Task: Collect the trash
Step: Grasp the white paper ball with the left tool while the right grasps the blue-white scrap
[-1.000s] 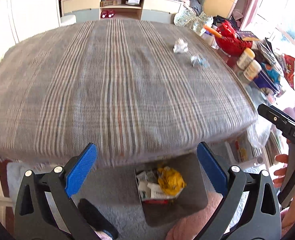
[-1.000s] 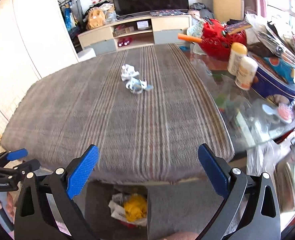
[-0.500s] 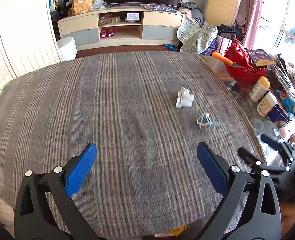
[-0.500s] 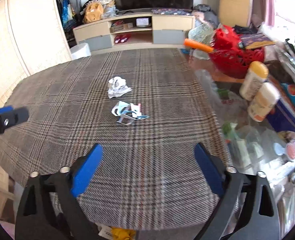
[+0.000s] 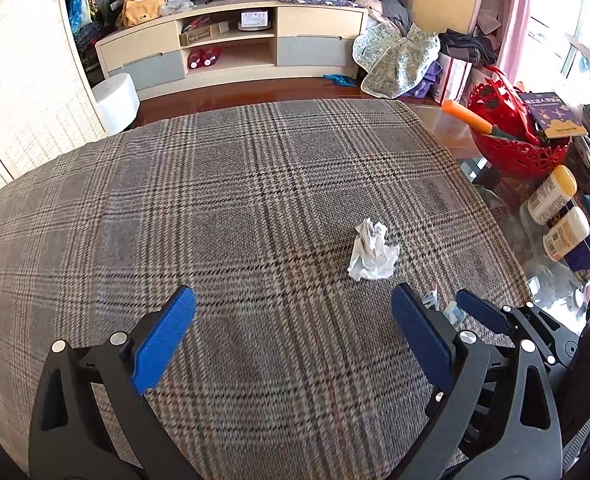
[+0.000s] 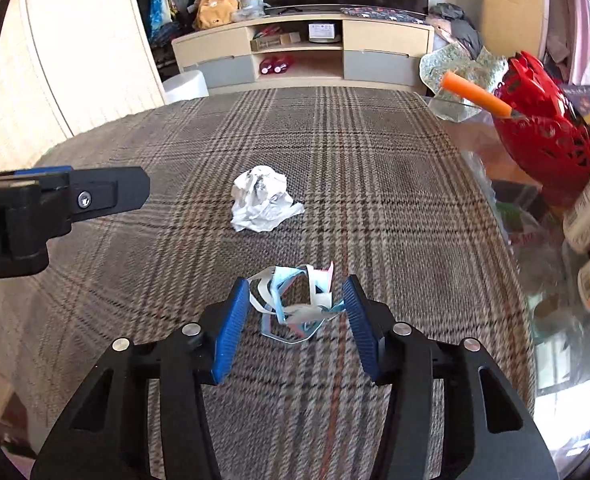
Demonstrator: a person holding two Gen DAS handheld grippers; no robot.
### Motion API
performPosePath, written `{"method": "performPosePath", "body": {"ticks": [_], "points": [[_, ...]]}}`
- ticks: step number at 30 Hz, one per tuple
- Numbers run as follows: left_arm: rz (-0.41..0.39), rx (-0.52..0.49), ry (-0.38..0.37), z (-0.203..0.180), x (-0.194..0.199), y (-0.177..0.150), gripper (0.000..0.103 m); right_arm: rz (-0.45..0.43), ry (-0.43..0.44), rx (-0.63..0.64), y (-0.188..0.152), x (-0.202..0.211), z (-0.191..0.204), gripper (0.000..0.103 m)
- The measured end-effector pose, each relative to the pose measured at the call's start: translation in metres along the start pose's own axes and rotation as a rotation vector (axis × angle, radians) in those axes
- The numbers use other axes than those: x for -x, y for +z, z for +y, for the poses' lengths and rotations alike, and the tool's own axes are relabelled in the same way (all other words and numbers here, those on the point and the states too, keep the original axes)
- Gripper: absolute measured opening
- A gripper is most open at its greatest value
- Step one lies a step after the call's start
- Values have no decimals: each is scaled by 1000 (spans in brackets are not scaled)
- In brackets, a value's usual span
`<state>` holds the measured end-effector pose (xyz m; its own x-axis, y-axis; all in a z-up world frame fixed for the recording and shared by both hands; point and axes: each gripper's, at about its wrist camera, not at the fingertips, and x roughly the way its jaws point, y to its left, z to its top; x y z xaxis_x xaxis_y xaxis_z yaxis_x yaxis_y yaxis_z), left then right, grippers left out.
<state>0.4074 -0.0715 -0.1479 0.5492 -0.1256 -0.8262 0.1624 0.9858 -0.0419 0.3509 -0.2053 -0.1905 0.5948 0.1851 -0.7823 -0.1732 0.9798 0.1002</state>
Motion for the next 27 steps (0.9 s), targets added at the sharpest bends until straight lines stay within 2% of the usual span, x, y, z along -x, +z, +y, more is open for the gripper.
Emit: {"method": "performPosePath", "body": {"ticks": [2,6,8,10,14,18,20,21,22,27], "points": [[3,-4,-7,-2,-9,5,93,14,-4,1,1,-5,-4,40],[6,-12,-19,-11,-27,15,93,16,-16,6,0,-9,-14,26],[10,-18,-24,-16,-35,19,93,22,-11,-3,-2,-8,-22,23],[21,-24,-36,-22,-44,21,89,31,9,-14,-5,-5,-31,18],[40,-32,-57,-32,-61,24,82,22,50,-50,-11,5,-48,17],[62,-39,-80,-40,-79,25,63,22,51,-64,-15,12,-57,17],[70,-56,-97,-46,-84,24,46,29,49,-62,-17,14,-59,17],[74,-62,-98,-48,-85,23,29,31,46,-60,-18,15,-59,17],[80,-68,-96,-50,-86,21,18,33,43,-58,-19,17,-58,14],[65,-87,-94,-52,-71,9,14,37,46,-61,-25,28,-51,9]]}}
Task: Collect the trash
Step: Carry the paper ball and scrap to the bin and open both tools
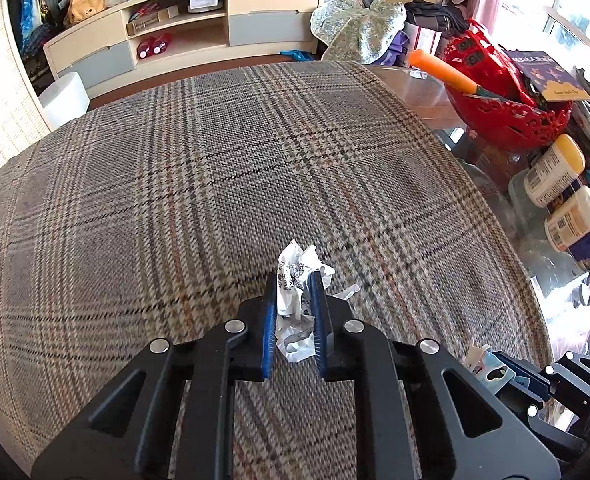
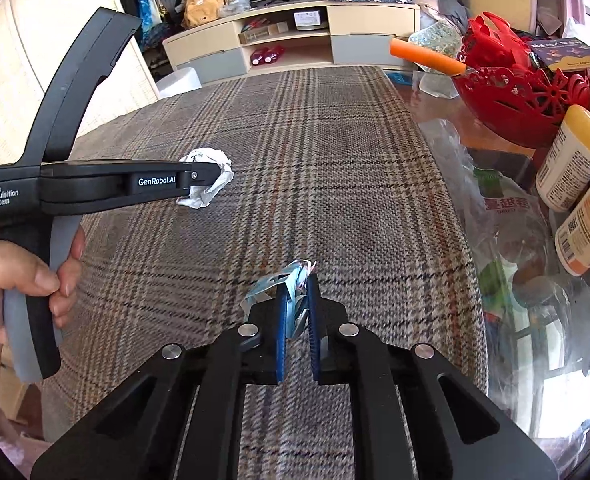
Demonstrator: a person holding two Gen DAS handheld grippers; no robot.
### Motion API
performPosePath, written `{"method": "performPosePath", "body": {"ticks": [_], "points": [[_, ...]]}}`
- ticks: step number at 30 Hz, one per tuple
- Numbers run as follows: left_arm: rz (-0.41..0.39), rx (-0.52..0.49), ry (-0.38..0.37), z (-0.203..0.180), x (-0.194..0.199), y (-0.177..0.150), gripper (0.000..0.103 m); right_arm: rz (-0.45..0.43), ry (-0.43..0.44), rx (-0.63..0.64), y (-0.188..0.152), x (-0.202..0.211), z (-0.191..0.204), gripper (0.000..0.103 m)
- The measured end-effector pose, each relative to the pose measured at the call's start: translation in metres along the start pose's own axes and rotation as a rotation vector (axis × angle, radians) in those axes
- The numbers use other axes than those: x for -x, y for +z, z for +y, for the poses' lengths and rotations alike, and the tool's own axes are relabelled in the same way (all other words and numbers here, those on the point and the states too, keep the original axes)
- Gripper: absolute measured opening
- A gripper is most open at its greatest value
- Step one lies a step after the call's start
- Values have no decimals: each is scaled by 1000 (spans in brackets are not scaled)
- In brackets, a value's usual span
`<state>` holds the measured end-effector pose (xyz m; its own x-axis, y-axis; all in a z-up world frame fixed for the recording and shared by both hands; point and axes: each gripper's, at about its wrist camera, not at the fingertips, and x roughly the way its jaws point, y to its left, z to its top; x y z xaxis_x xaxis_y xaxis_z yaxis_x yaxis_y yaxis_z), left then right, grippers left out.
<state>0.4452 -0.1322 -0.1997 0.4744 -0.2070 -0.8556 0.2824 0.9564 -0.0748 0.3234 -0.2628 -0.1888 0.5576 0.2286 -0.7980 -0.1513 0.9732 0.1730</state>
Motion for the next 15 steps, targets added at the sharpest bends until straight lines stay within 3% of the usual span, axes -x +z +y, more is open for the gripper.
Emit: {"method": "performPosePath", "body": {"ticks": [7,15], "points": [[-10,11,-2,6,55,-45,12,-22,14,-2,-21,32,20,9],[-29,34,-26,3,132,-121,12,-44,-16,-1,-64,88,56,9]]}}
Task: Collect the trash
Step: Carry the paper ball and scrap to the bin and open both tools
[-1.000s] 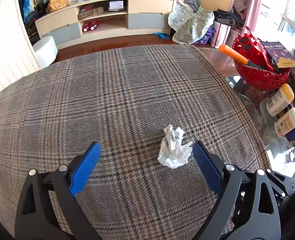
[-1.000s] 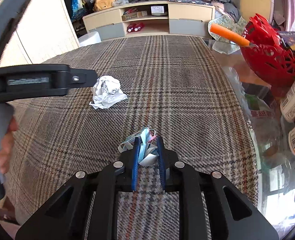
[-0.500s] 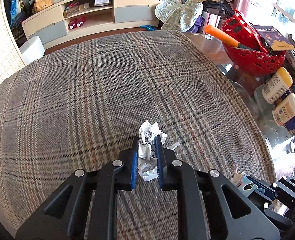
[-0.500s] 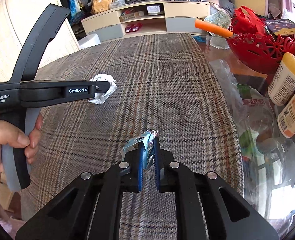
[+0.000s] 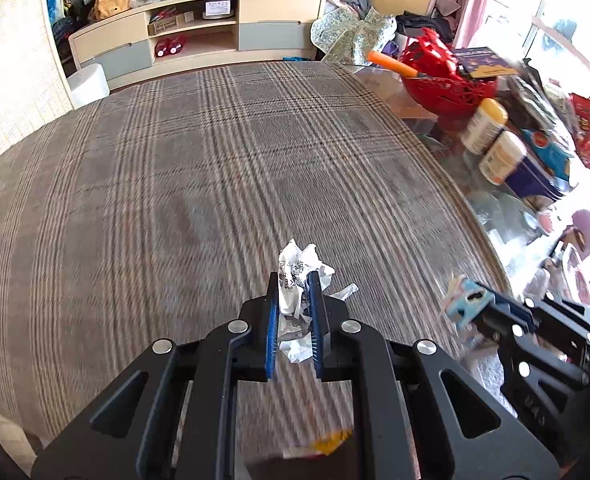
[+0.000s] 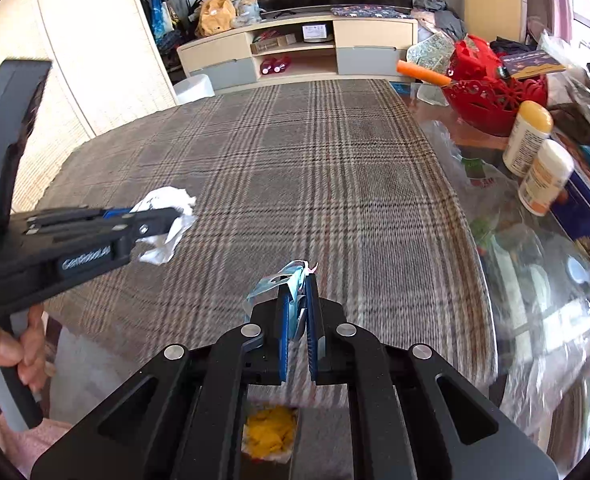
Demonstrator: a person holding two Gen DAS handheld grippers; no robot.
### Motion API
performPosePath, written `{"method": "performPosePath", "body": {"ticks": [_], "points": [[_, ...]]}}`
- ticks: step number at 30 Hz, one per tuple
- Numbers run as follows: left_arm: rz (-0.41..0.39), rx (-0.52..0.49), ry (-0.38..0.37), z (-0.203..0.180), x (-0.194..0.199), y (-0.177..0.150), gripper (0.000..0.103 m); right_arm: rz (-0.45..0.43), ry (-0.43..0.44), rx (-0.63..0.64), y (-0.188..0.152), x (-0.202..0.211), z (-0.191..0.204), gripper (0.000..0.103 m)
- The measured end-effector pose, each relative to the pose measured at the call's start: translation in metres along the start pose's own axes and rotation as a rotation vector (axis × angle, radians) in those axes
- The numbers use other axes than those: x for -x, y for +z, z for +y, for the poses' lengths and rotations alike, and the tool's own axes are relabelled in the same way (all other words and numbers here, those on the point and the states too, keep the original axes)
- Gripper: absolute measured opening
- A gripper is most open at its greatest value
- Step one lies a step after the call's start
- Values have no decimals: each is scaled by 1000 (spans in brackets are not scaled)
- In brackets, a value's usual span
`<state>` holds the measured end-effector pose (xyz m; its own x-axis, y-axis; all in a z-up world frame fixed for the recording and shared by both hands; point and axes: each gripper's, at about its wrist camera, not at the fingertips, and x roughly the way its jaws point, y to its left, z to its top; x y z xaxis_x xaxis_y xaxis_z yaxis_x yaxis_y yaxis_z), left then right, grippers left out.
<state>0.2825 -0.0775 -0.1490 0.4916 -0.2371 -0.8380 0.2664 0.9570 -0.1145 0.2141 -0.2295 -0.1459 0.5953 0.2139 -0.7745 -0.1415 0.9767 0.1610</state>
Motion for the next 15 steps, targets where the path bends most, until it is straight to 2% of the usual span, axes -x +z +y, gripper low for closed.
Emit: {"method": "performPosePath", "body": {"ticks": [7,15], "points": [[-31,34,-29,1,61,-80,12,-24,-23,4,-42,51,27,9],[-73,35,-30,2,92,-143,12,-13,-4,-6,-88,69,39,9]]}}
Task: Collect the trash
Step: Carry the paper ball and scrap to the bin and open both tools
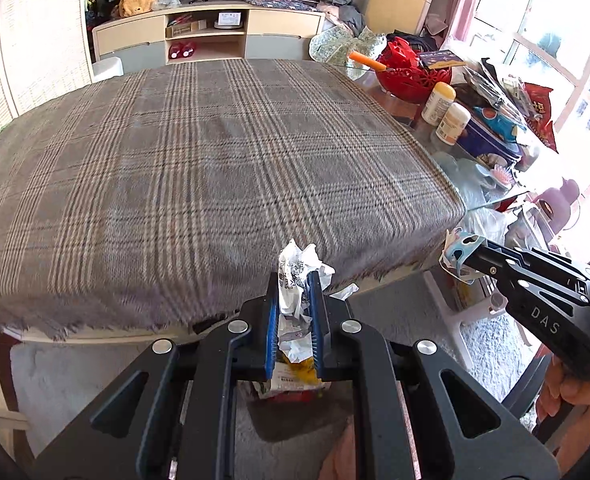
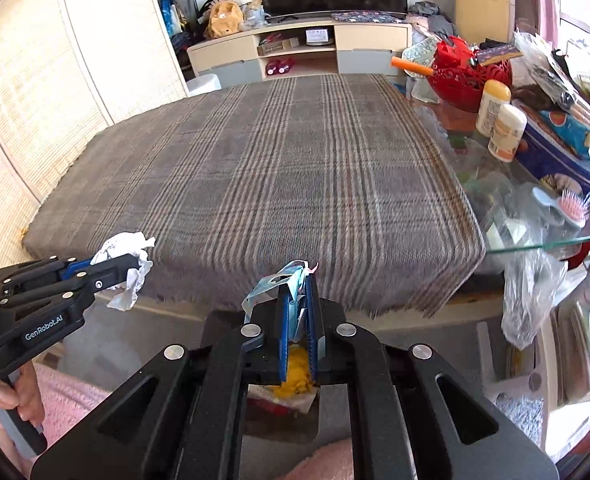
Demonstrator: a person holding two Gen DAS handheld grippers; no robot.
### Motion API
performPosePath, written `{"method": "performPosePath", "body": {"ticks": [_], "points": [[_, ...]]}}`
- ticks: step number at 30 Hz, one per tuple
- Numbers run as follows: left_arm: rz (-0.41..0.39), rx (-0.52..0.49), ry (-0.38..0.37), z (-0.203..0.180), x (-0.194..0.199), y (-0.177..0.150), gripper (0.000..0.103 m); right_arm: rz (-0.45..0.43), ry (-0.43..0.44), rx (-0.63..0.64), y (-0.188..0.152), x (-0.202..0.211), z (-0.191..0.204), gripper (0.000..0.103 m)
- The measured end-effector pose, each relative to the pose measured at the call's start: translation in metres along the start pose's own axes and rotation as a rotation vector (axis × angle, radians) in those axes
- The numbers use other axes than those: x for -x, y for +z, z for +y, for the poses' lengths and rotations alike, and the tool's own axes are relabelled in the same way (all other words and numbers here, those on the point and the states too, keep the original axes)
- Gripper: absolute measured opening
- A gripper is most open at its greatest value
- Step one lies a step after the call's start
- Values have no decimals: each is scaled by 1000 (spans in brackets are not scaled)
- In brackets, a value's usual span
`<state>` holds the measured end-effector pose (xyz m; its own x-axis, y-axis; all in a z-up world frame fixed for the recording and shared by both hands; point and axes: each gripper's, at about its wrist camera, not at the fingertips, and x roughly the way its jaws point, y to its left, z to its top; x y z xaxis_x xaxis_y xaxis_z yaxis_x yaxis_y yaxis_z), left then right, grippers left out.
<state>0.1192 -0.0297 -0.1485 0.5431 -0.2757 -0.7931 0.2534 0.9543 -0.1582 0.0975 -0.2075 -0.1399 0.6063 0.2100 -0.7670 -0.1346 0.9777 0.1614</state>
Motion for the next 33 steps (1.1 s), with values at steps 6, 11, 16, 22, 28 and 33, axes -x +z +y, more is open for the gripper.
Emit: {"method": "performPosePath", "body": {"ticks": [6,11,16,22,28,33], "points": [[1,9,-43,6,-4,-39,12,29,58,-24,-36,-14,8,9],[47,19,-46,7,-30,-73,12,76,77,-48,-63,-39,11,9],[108,71,-80,16,-68,-106,12,103,88,-86,-88,-67,9,9],[148,47,-77,17,-102,-134,13,146,77,-113,-103,-96,6,9],[172,61,-61,18,-116,-137,14,209,74,-130,-111,-117,9,12],[186,75,-71,19,-120,-138,17,215,70,-136,-107,-123,11,13]]}}
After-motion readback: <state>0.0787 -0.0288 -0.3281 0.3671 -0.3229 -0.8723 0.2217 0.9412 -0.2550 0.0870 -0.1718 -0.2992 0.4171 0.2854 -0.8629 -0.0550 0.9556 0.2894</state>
